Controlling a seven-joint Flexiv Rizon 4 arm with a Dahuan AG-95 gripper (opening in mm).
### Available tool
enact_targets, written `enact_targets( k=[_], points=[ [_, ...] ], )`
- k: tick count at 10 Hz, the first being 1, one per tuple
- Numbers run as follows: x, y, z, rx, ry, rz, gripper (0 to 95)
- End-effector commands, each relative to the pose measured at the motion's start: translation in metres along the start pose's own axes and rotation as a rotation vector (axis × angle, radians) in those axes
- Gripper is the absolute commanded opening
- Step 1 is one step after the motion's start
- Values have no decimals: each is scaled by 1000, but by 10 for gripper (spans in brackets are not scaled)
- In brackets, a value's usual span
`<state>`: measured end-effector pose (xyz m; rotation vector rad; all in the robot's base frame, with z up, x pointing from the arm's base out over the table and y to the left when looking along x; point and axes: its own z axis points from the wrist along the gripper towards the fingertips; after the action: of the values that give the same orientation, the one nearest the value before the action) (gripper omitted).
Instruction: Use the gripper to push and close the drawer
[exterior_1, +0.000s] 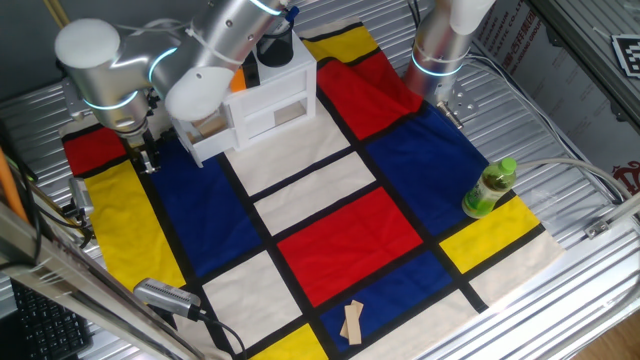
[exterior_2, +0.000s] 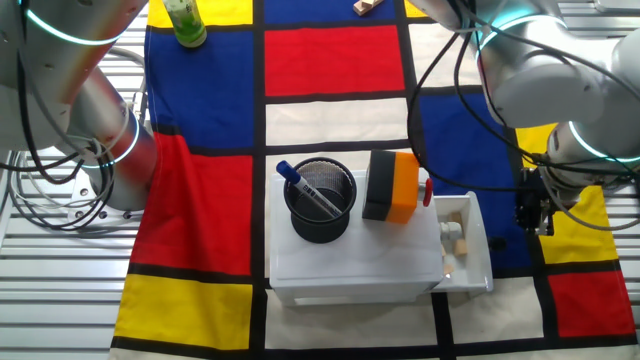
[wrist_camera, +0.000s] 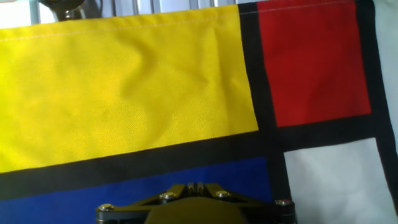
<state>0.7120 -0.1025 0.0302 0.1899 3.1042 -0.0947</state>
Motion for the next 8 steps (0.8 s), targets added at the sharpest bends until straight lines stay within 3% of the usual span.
enact_targets(
  k=[1, 8],
  points=[
    [0, 0, 0, -1, -1, -3, 0],
    [1, -1, 1, -2, -1, 3, 0]
  ],
)
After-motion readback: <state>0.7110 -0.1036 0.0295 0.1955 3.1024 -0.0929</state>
